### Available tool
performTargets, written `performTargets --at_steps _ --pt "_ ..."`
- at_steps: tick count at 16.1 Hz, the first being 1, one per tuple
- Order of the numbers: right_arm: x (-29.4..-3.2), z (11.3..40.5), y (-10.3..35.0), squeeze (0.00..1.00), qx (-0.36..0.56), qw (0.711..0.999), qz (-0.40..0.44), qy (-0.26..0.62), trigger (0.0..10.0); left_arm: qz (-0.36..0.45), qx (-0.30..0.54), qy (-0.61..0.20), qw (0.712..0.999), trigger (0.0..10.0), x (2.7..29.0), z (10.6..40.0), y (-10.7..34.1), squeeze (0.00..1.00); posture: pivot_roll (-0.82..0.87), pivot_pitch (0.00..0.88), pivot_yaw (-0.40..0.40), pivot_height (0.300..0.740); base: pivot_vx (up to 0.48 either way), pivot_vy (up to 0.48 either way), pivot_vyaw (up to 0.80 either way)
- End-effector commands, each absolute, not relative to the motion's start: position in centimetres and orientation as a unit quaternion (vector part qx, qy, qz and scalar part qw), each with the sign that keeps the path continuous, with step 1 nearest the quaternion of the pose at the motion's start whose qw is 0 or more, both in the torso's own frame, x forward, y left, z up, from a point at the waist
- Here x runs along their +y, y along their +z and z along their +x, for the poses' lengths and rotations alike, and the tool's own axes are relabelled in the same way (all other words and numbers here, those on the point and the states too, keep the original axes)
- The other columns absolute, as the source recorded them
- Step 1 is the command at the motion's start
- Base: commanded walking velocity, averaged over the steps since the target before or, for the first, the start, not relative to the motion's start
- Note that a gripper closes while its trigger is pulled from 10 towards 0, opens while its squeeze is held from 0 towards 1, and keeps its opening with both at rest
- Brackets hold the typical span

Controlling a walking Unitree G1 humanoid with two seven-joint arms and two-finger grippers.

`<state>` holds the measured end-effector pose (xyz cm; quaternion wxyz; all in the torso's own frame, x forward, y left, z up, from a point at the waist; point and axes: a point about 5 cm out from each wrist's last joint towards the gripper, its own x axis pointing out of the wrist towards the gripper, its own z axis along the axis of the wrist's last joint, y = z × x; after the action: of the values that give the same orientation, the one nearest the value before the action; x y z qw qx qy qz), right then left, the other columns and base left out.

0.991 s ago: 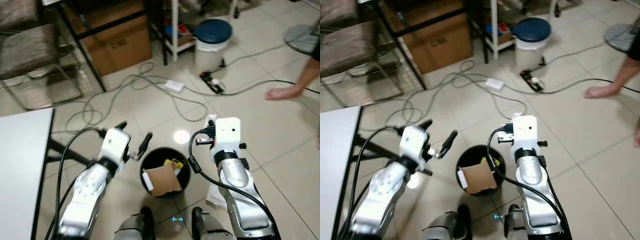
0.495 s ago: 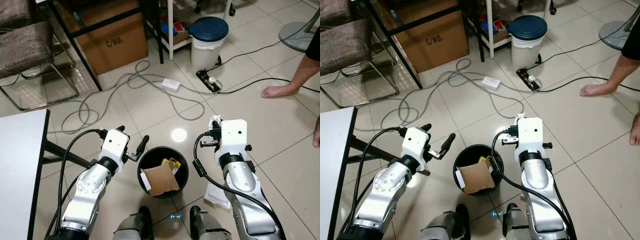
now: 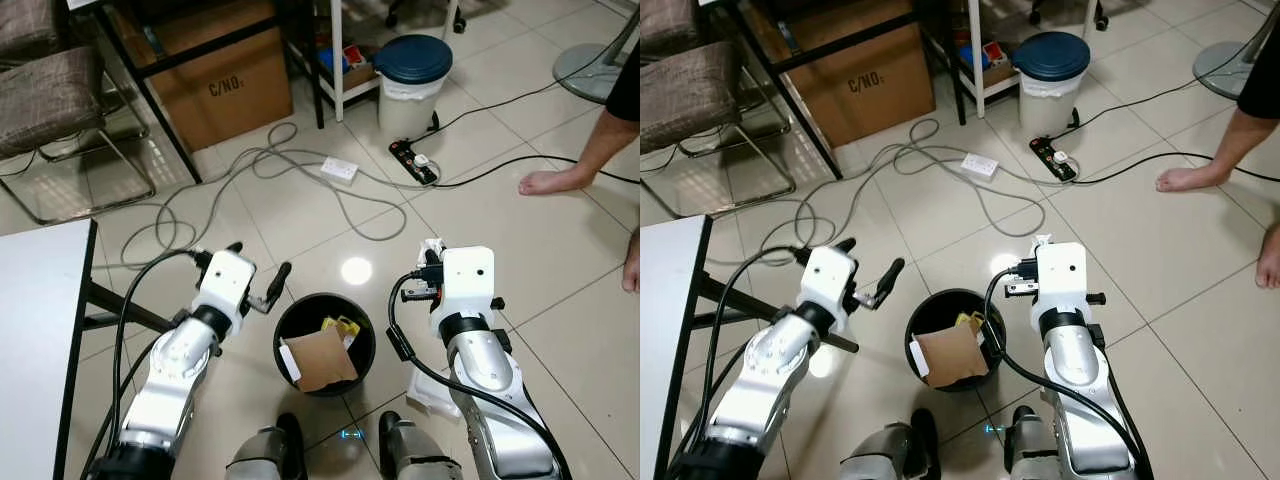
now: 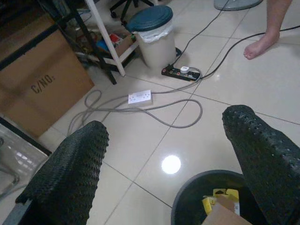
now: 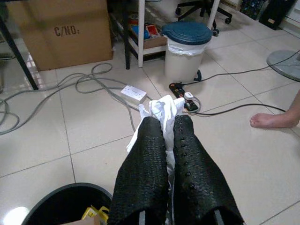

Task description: Picking trash to rubbish bin

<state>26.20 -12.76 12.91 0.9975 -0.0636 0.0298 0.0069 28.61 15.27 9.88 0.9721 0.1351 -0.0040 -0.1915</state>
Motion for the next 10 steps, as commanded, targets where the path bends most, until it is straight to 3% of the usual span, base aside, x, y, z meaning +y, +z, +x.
performTargets --at_steps 1,10 --pt "-12.46 25.88 13.28 0.0 0.021 0.998 -0.06 0.014 10.0 0.125 -0.006 -0.19 0.974 10.0 15.35 28.11 10.23 0.0 -0.07 0.278 0.108 0.74 0.0 0.0 0.0" --pt "-12.47 25.94 13.19 0.0 0.018 0.998 -0.062 0.014 10.0 0.118 0.003 -0.197 0.973 10.0 14.94 28.47 10.53 0.0 -0.08 0.269 0.111 0.74 0.0 0.0 0.0"
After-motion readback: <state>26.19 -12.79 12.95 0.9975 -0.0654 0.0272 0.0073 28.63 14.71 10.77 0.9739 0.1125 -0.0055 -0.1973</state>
